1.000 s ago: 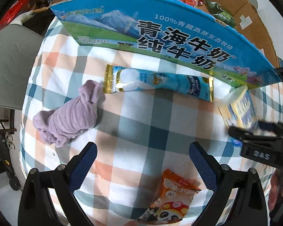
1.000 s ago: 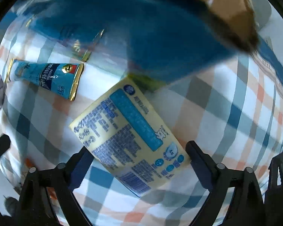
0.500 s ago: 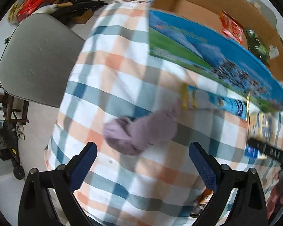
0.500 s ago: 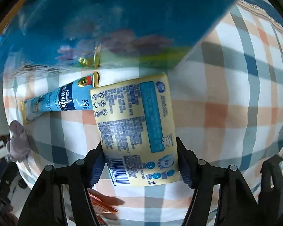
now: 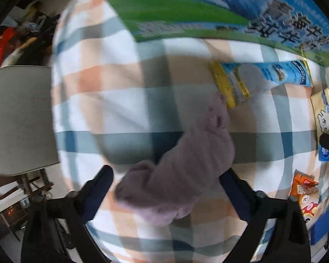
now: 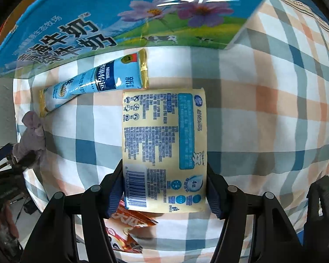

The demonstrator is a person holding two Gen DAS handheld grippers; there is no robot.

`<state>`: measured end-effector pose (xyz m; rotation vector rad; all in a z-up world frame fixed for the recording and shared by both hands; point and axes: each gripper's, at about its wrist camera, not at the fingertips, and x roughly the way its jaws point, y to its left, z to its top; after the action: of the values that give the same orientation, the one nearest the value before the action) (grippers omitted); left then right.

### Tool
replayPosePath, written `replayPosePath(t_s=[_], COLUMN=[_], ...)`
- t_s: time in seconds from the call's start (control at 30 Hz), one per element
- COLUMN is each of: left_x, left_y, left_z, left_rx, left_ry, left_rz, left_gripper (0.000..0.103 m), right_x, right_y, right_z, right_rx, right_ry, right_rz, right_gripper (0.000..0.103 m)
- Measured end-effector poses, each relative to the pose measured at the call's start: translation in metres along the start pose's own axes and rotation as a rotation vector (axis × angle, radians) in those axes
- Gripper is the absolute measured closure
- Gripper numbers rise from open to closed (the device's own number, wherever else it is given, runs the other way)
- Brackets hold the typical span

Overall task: Organize soft objects
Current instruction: 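Grasp the lilac cloth with the left gripper while the right grasps the yellow carton, then lift both items into the box and open both grippers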

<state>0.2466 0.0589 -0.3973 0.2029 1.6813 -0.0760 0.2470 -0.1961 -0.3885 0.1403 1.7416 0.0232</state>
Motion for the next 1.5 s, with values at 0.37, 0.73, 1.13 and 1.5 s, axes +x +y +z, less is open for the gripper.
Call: replayPosePath(t_s=[0.37,0.73,1.13,1.5], left_x=[0.007,-0.012,-0.113,-0.195], left_y=[-0.007,-0.031,-0.040,-0.031], left_z=[-0.023,-0.039,-0.058,-0.030], left_rx=[-0.193,-0.157,-0.181,-0.164], left_ry=[0.059,-0.041,-0.235,-0.365], left_rz=[-0.227,-0.166,-0.270,-0.345], left_gripper=[0.051,0.060,0.061,0.061], right_x=[0.008,0.026,-0.065,-0.169], right_y=[0.028,0.031,0.049,0.043], right_z=[-0.022,-0.018,-0.065,-0.085], right_rx=[-0.043,-0.053,-0.084,-0.091], right_ry=[0.018,-0.004,-0.184,-0.362], right_rz=[0.007,-0.041,-0.066,-0.018], right_gripper=[0.037,0.037,0.037,0.037])
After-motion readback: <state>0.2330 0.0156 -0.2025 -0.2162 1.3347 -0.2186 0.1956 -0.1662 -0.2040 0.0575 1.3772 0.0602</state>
